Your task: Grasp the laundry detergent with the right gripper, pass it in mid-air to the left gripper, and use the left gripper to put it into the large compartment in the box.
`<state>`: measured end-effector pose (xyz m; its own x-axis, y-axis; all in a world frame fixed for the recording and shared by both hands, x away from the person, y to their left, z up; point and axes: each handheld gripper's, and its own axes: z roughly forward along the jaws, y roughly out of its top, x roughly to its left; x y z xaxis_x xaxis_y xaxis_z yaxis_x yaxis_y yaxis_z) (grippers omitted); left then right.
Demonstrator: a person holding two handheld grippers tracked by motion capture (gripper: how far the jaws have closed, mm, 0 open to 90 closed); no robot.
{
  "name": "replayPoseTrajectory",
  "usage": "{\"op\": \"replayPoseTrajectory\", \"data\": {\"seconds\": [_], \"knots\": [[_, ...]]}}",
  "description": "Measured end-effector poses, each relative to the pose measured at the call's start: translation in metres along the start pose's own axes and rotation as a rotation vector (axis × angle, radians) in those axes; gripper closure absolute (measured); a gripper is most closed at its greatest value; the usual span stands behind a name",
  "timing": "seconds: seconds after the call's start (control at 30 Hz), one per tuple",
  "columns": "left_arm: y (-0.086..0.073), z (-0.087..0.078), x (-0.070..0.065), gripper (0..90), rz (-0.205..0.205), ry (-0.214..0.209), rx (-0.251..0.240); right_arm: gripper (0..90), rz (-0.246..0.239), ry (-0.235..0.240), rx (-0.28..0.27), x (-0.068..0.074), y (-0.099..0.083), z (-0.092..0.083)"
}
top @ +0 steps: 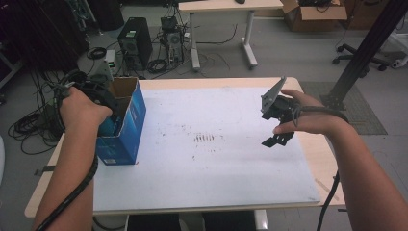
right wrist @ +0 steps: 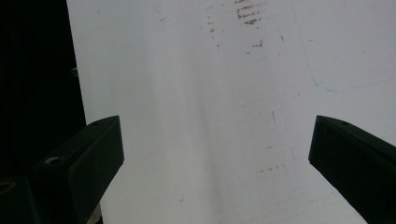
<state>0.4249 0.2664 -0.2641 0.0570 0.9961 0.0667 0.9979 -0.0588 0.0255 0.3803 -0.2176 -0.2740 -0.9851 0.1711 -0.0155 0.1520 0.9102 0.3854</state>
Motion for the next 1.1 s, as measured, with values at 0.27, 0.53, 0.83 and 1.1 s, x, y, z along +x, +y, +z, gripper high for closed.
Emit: {"op": "replayPoseTrajectory", "data": {"seconds": [0.27,0.53,0.83,1.1], "knots": [[0.000,0.010,-0.002,38.4,0.010,-0.005,0.008,3.6,-0.004,0.000,0.000,0.000,0.003,0.004],[0.002,0.017,-0.002,38.4,0.013,0.002,0.006,3.5,-0.001,-0.003,0.000,-0.001,0.002,0.004],[0.002,0.028,-0.003,38.4,0.009,-0.012,0.018,3.5,0.006,-0.004,0.001,-0.001,0.000,0.006],[0.004,0.032,-0.003,38.4,0.009,-0.009,0.027,3.5,0.001,-0.002,-0.002,0.000,0.000,0.008]]}}
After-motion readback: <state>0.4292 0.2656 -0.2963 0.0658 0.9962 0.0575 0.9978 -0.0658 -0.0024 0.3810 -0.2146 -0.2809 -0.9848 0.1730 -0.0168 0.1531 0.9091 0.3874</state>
